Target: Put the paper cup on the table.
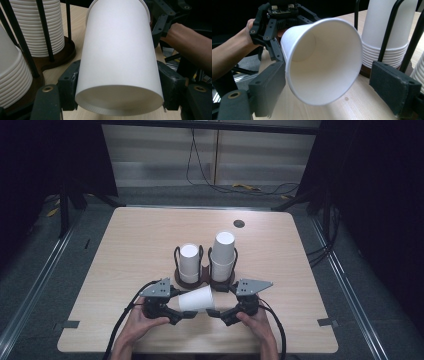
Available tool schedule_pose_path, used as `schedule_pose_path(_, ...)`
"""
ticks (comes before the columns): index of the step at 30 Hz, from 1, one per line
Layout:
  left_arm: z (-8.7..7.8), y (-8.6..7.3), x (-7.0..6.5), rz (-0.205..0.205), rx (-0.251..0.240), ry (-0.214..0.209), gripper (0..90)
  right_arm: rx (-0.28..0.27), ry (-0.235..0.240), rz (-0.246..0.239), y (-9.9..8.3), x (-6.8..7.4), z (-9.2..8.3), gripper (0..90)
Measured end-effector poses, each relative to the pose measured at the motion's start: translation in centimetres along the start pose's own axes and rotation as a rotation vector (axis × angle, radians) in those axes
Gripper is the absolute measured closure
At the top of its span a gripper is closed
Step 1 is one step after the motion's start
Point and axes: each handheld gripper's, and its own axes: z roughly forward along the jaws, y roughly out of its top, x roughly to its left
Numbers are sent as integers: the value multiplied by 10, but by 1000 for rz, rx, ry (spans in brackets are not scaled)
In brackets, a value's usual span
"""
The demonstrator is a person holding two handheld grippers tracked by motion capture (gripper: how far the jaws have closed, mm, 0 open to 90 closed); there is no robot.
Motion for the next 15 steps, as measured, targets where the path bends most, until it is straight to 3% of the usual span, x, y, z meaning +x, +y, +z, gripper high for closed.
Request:
schedule_pose_path(4,2,0,-2,6,-12,-13,321,31,34,-7,6,-1,3,127)
schedule_pose_path(15,4,3,-3,20,-20,-26,322,21,88,5,9,-6,8,120)
